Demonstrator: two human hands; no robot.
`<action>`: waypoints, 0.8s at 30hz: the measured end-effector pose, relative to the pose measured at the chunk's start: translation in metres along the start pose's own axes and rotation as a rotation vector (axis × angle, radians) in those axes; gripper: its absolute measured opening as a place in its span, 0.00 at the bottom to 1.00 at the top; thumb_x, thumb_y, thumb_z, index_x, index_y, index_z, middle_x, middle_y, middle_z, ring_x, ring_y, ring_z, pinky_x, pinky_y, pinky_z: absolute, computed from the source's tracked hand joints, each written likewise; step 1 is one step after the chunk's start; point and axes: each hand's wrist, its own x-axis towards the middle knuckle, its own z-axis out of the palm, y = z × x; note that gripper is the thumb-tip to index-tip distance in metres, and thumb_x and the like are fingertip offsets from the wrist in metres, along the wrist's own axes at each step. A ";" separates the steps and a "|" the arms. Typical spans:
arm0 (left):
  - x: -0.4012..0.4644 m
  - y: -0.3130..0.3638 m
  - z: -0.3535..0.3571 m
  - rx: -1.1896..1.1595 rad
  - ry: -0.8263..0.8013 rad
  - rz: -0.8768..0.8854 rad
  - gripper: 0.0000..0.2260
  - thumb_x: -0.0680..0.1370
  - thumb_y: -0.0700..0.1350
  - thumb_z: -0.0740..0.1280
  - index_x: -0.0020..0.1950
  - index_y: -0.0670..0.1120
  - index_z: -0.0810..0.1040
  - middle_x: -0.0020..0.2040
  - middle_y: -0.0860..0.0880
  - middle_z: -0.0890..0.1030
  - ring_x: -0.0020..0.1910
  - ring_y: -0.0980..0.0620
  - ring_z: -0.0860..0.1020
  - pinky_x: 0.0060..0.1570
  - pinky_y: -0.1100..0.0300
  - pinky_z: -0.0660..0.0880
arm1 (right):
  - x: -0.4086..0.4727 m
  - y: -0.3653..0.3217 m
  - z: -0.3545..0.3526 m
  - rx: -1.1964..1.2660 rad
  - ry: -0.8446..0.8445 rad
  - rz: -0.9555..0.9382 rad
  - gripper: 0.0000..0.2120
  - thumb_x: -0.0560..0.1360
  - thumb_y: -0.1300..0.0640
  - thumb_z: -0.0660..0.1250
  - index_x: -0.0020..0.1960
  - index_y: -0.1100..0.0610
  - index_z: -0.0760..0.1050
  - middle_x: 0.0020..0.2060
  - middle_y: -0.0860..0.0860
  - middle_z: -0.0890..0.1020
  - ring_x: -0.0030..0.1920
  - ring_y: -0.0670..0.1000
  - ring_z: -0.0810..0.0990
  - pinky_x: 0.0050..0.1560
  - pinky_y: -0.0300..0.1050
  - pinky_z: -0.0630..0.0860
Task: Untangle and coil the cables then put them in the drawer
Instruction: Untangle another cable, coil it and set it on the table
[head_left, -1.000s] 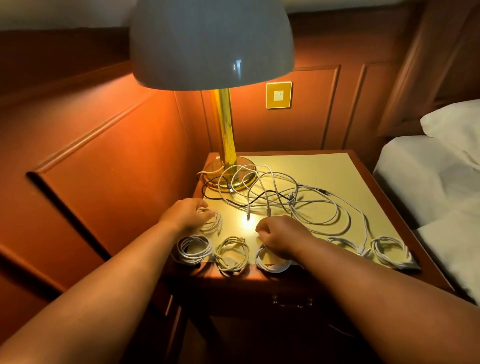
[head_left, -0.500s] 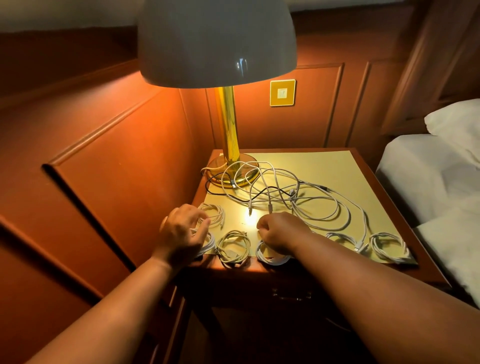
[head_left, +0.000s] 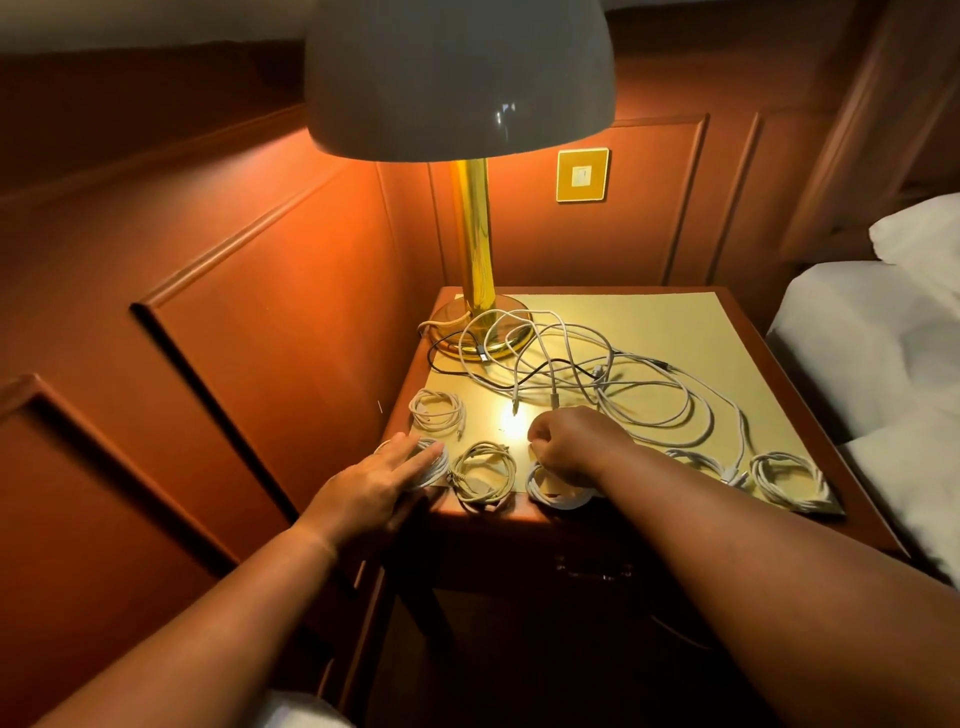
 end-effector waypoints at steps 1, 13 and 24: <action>-0.001 0.000 0.002 -0.003 -0.010 -0.007 0.35 0.74 0.73 0.35 0.78 0.61 0.51 0.79 0.47 0.60 0.78 0.45 0.60 0.69 0.49 0.69 | 0.000 -0.001 0.000 -0.007 -0.004 0.001 0.13 0.79 0.53 0.61 0.60 0.48 0.79 0.56 0.50 0.80 0.52 0.52 0.78 0.49 0.45 0.77; 0.017 0.014 -0.019 -0.090 0.022 -0.133 0.29 0.77 0.52 0.70 0.76 0.54 0.65 0.70 0.49 0.73 0.68 0.47 0.69 0.65 0.51 0.71 | -0.004 -0.038 -0.005 -0.074 0.014 -0.045 0.18 0.78 0.47 0.64 0.66 0.51 0.73 0.62 0.51 0.78 0.59 0.54 0.77 0.58 0.51 0.76; 0.005 0.013 -0.034 -0.775 0.446 -0.552 0.08 0.77 0.44 0.61 0.47 0.52 0.80 0.42 0.51 0.85 0.44 0.48 0.82 0.47 0.51 0.80 | -0.007 -0.089 0.014 0.447 0.043 -0.095 0.16 0.78 0.57 0.66 0.66 0.54 0.74 0.52 0.50 0.79 0.51 0.51 0.78 0.47 0.40 0.74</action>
